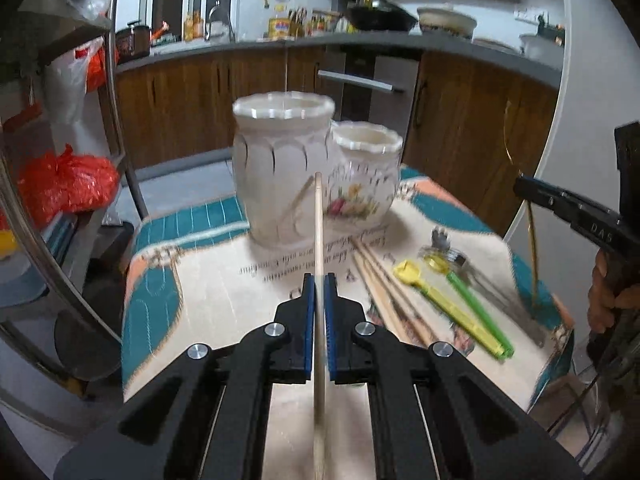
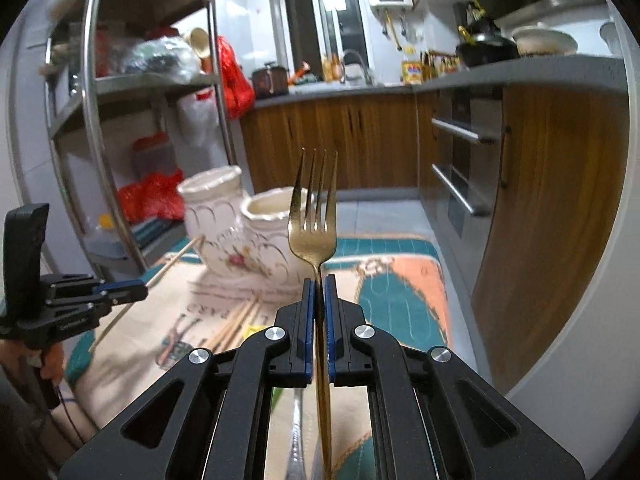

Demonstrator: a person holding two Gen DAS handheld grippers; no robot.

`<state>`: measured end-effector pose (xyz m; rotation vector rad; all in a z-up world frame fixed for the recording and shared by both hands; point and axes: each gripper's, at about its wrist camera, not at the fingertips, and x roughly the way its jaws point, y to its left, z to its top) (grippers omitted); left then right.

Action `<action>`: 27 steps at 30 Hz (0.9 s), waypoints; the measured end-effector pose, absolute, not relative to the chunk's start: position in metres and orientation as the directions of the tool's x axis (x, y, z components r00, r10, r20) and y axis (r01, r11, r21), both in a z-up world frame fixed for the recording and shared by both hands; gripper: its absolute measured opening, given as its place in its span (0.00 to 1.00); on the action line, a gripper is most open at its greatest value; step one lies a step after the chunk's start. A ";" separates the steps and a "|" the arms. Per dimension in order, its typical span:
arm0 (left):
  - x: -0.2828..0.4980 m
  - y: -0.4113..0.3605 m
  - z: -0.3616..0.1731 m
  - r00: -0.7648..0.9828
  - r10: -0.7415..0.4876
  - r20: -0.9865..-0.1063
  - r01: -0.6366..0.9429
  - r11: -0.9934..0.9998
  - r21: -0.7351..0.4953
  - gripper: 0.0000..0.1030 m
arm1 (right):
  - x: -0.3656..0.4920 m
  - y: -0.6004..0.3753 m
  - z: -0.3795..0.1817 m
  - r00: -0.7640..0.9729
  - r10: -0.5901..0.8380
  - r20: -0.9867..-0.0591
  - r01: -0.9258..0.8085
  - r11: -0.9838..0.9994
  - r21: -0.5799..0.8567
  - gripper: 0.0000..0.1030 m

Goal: Organize utensils
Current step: 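Lift the gold fork over the short cup while the left tool carries the chopstick over the tall cup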

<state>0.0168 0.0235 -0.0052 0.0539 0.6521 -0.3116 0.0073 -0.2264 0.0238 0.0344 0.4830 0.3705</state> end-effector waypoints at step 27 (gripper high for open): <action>0.177 0.037 0.082 0.893 -0.354 -0.278 0.275 0.918 -0.285 0.05 | 0.141 -0.167 0.112 0.882 0.395 -0.257 -0.348 0.913 0.211 0.06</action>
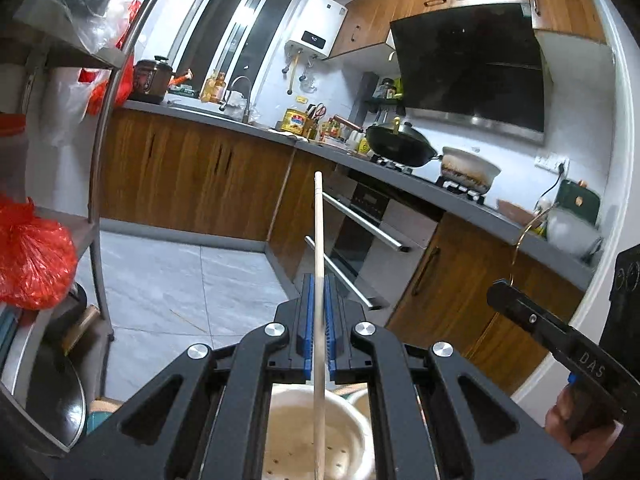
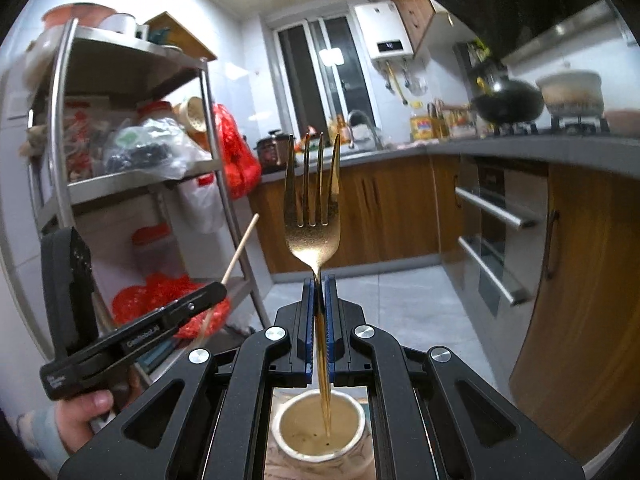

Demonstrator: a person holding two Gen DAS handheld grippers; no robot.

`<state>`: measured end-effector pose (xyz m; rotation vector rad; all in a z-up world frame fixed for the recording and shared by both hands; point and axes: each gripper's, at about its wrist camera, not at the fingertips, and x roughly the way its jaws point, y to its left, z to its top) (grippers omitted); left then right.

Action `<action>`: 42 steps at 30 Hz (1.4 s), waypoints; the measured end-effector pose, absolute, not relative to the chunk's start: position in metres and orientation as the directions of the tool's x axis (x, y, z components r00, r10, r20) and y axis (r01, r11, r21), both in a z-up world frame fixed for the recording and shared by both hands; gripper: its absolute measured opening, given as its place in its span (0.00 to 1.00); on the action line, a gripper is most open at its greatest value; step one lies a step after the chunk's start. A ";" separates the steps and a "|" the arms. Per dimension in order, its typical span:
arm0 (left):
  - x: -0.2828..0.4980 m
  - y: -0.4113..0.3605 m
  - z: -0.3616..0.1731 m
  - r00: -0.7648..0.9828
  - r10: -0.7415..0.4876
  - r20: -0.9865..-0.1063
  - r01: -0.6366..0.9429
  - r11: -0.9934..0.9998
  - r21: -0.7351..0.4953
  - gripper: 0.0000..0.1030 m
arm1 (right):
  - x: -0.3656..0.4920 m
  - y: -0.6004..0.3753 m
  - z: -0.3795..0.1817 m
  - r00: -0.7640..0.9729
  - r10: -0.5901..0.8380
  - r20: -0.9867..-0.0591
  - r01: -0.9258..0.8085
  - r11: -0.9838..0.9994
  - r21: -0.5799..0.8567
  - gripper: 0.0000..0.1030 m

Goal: Organize utensils
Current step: 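Lift the gold fork over the short cup while the left tool carries the chopstick over the tall cup, then open the right tool to drop the fork while the left tool releases the chopstick into the tall cup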

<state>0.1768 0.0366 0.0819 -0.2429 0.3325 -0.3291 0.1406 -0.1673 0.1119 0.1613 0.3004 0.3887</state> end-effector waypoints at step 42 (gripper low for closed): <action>0.047 0.034 0.081 0.911 -0.219 -0.348 0.228 0.974 -0.017 0.95 | 0.059 -0.214 0.076 0.857 0.356 -0.373 -0.312 0.934 0.174 0.95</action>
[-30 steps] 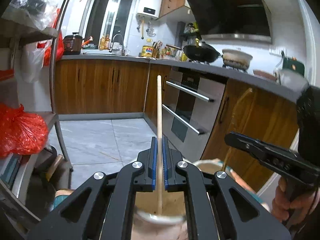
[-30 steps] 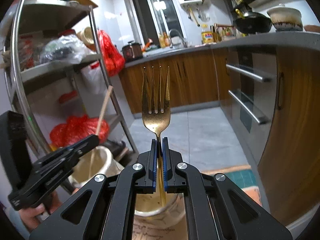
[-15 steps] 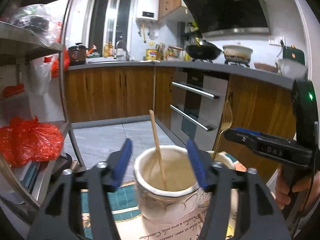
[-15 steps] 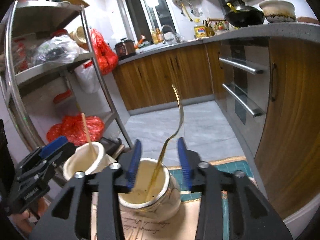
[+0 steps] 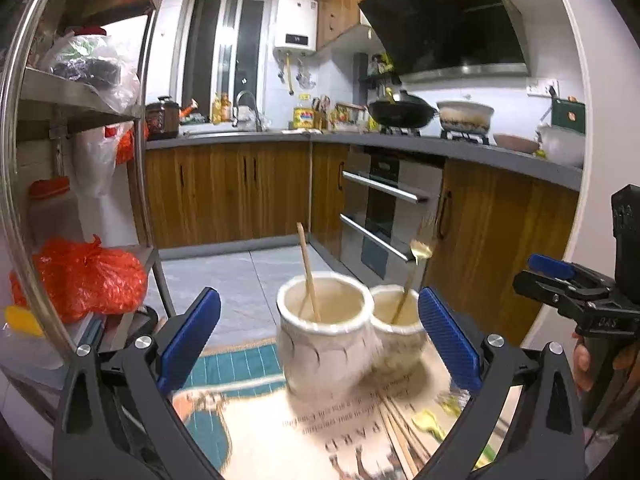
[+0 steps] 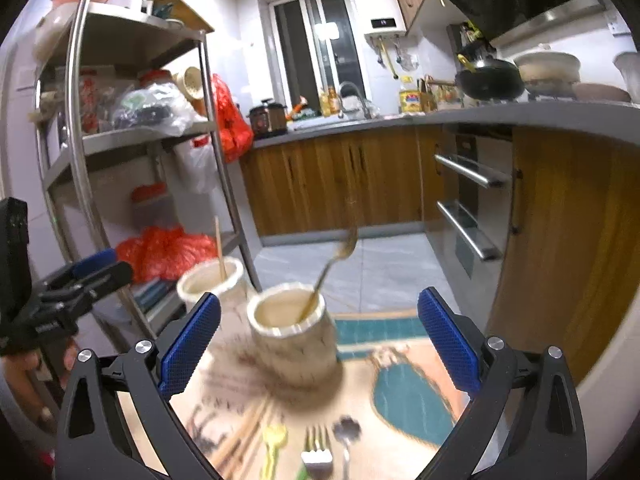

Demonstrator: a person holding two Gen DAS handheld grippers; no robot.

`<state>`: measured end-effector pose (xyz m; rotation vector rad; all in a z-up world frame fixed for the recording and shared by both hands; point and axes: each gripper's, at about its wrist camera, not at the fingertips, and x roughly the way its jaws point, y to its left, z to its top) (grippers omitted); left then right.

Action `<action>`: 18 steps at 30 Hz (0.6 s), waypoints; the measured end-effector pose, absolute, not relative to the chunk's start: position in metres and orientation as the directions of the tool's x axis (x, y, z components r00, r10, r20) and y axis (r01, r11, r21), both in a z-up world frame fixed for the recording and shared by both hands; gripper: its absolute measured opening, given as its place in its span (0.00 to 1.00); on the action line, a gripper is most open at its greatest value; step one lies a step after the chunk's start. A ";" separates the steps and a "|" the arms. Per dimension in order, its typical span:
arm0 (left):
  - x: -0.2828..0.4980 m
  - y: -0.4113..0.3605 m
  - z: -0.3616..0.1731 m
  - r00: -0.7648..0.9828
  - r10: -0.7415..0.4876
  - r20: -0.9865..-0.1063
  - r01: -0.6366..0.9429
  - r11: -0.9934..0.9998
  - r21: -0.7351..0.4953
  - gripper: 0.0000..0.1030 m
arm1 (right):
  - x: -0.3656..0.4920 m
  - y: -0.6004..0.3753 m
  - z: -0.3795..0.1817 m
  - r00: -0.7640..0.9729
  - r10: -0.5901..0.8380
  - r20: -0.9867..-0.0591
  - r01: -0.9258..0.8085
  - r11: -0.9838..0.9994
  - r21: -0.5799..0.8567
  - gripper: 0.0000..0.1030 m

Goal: Organize utensils
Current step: 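Open the right tool to drop the fork while the left tool releases the chopstick into the tall cup, then grasp the silver fork with the right tool while the left tool grasps another chopstick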

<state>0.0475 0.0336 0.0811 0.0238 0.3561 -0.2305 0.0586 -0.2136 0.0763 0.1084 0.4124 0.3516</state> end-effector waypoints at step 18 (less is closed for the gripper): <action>0.027 0.009 -0.020 0.743 -0.199 -0.639 0.257 0.966 -0.002 0.95 | 0.032 -0.228 -0.023 0.714 0.210 -0.668 -0.211 0.974 0.081 0.95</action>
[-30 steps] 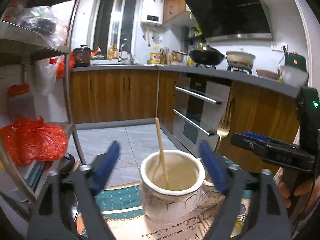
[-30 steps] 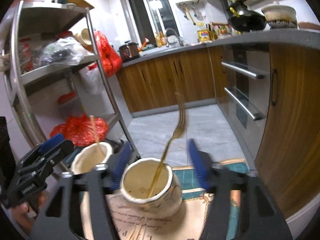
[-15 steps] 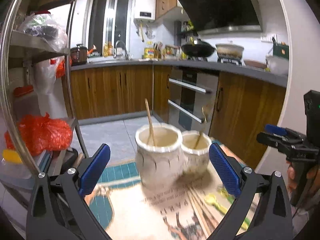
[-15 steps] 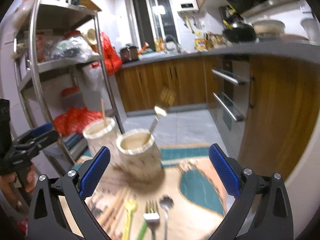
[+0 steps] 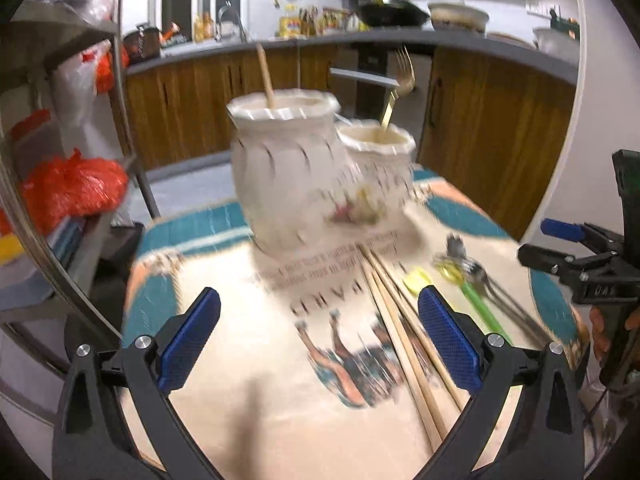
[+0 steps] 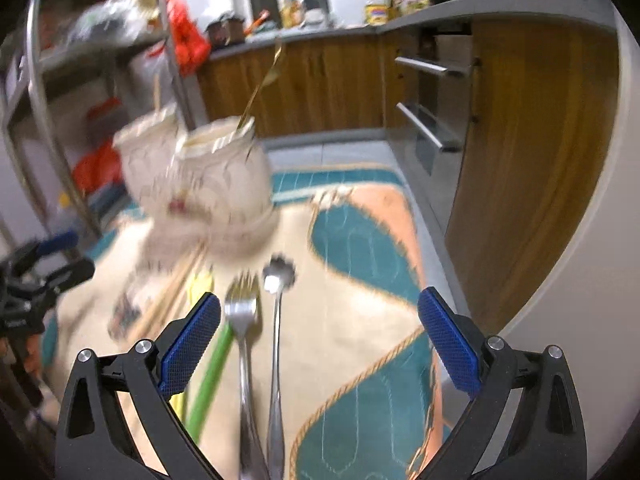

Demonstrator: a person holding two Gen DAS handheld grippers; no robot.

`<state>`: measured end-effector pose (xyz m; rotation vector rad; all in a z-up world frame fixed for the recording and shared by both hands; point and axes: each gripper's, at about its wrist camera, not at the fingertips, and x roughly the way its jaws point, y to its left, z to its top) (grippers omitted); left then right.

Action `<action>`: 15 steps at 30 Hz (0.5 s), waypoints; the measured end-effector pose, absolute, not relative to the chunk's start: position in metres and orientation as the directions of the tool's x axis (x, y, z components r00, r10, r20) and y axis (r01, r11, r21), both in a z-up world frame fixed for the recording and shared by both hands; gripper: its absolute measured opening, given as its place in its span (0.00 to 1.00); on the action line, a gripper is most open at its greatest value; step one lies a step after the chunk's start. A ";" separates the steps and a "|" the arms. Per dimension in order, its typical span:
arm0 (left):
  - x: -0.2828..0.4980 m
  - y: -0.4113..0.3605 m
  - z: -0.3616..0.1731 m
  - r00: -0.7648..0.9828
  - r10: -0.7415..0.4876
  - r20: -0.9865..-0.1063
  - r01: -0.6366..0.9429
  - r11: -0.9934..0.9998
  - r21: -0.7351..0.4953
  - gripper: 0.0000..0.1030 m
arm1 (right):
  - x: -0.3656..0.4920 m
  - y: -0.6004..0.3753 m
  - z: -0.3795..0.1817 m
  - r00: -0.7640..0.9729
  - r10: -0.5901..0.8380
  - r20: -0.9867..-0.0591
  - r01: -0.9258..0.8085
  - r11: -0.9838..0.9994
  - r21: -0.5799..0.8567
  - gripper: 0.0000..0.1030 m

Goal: Organize utensils
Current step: 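Grasp the silver fork with the right tool while the left tool grasps another chopstick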

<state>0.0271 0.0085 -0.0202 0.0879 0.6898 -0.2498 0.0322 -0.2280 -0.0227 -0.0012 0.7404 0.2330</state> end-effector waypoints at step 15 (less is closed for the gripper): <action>0.027 -0.009 -0.059 0.628 -0.123 -0.768 0.268 0.961 0.065 0.92 | 0.022 -0.209 -0.041 0.651 0.201 -0.732 -0.292 0.956 0.004 0.91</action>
